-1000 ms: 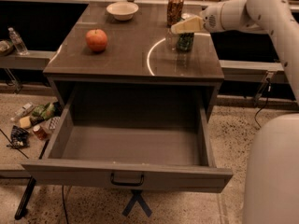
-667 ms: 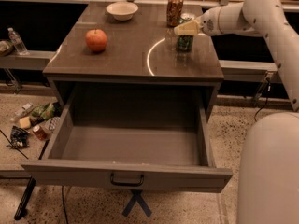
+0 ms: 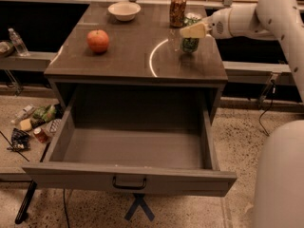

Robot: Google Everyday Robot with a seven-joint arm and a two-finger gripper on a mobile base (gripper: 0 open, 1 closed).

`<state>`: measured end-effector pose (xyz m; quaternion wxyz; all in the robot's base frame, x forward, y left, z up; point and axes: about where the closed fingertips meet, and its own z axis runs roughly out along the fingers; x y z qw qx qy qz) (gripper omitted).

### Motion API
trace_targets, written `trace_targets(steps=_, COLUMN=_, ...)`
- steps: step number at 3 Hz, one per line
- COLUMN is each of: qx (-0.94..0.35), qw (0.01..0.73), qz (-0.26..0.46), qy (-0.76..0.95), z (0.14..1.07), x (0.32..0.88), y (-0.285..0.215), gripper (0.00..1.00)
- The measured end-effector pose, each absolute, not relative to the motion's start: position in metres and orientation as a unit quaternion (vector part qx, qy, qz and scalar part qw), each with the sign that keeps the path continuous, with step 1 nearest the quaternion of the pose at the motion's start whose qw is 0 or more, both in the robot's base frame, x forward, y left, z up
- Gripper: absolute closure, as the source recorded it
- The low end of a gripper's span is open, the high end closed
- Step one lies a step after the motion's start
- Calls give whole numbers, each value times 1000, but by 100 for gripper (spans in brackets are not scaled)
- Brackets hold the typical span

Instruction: Place green can into top drawer

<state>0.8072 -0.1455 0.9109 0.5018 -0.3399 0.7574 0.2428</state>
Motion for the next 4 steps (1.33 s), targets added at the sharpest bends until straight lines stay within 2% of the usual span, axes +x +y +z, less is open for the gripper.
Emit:
trace_targets(steps=1, qx=-365, qw=524, qz=263, qy=723, z=950, x=756, y=-150, gripper=100)
trace_targets(steps=2, qx=-393, qw=525, qz=280, qy=701, z=963, x=664, y=-156, gripper=100)
trace_targets(steps=4, qx=-389, qw=514, qz=286, qy=709, z=947, x=667, y=-154, gripper=100)
